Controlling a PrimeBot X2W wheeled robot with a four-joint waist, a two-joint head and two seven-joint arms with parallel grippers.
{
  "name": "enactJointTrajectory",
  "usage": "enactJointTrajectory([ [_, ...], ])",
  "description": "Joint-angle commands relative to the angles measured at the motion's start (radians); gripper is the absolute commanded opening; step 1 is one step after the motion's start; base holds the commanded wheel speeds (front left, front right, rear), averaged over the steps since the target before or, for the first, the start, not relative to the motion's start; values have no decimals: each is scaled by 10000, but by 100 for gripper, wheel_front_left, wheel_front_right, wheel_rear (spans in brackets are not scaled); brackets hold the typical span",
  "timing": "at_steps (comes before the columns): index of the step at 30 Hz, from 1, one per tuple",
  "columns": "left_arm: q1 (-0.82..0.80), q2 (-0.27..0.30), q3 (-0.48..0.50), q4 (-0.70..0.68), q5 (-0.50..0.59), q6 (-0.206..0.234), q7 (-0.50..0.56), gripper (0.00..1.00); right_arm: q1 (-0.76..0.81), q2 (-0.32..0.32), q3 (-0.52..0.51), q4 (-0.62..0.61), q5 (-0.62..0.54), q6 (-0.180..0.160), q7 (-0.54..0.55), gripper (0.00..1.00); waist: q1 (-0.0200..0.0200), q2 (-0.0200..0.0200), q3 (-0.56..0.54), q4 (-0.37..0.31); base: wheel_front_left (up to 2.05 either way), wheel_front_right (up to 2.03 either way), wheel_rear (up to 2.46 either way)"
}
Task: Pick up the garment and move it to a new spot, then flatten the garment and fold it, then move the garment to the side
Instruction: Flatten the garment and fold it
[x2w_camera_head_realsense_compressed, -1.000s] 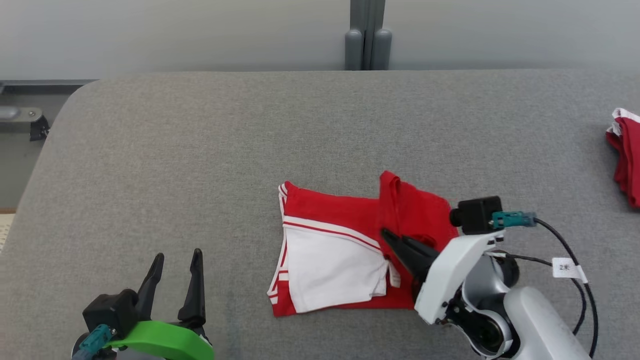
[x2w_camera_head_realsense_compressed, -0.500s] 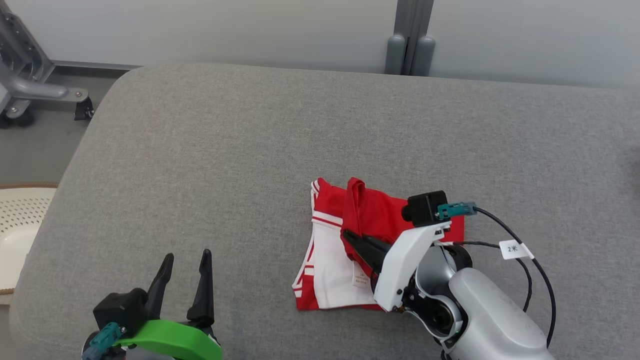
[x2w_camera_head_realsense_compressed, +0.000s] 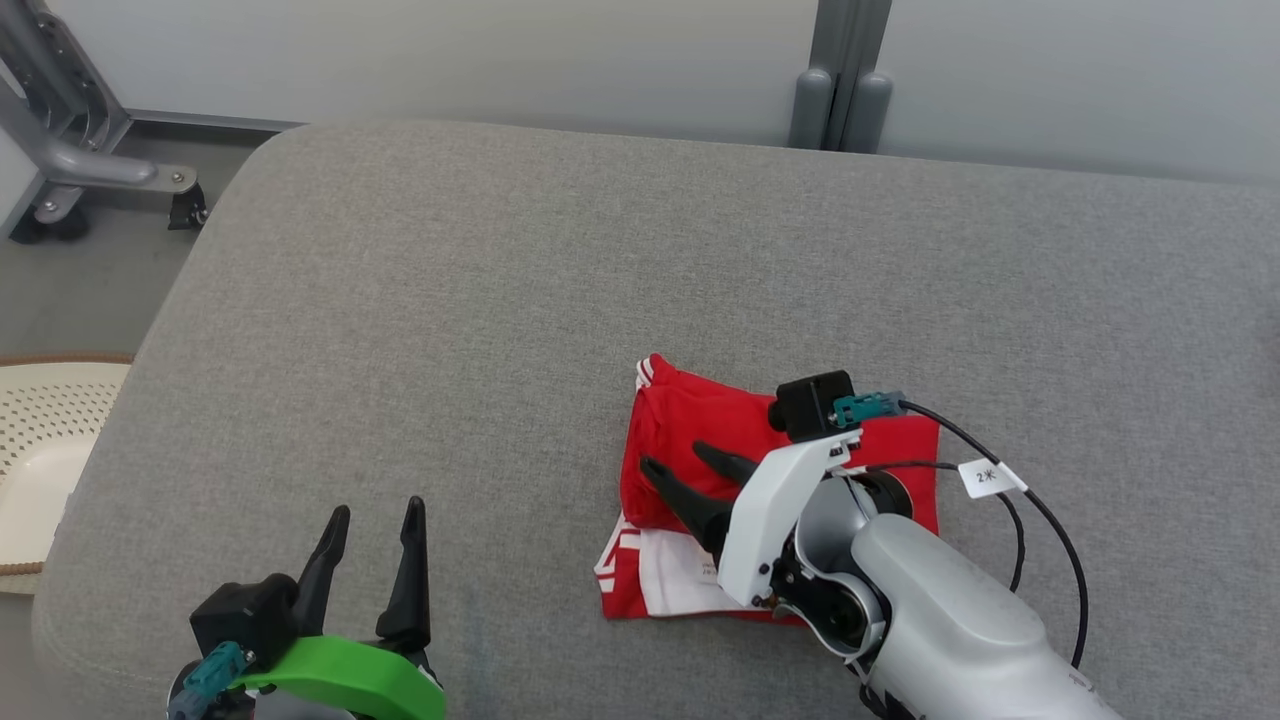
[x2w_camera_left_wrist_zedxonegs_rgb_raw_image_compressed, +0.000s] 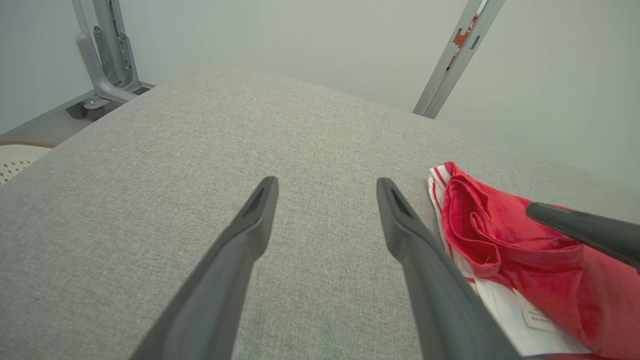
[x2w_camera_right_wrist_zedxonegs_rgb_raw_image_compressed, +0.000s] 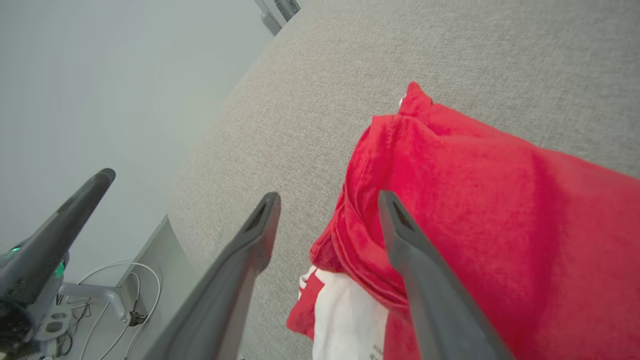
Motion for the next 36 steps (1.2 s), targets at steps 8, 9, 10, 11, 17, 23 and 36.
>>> enactJointTrajectory([
  [8,-211,-23,-23,61,86,-74,-55,100,-706,-18,111,183,-108,0,-1205,100,0,0,-41,-252,0,0,0],
  [9,-221,-33,-32,66,97,-78,-57,100,-772,-18,13,261,-291,-1,-1376,100,0,0,-44,-295,0,0,0],
  [10,-220,-36,-35,66,102,-75,-59,100,-806,-16,-90,318,-450,0,-1508,100,0,0,-47,-330,0,0,0],
  [11,-217,-38,-33,65,103,-60,-55,100,-828,-16,-237,405,-644,0,-1646,100,0,0,-48,-370,0,0,0],
  [17,-200,9,-25,13,132,-24,-55,100,-708,-220,-1112,599,-1850,-1,-2317,100,0,0,-2,-562,0,0,0],
  [23,-264,-15,-94,-9,167,-10,-50,100,-14,-363,-1587,282,-2770,-1,-2509,100,0,0,47,-649,0,0,0],
  [36,-456,-37,-174,2,163,-71,-18,100,1220,-389,-572,320,-3616,-1,-2119,0,0,0,270,-392,0,0,0],
])
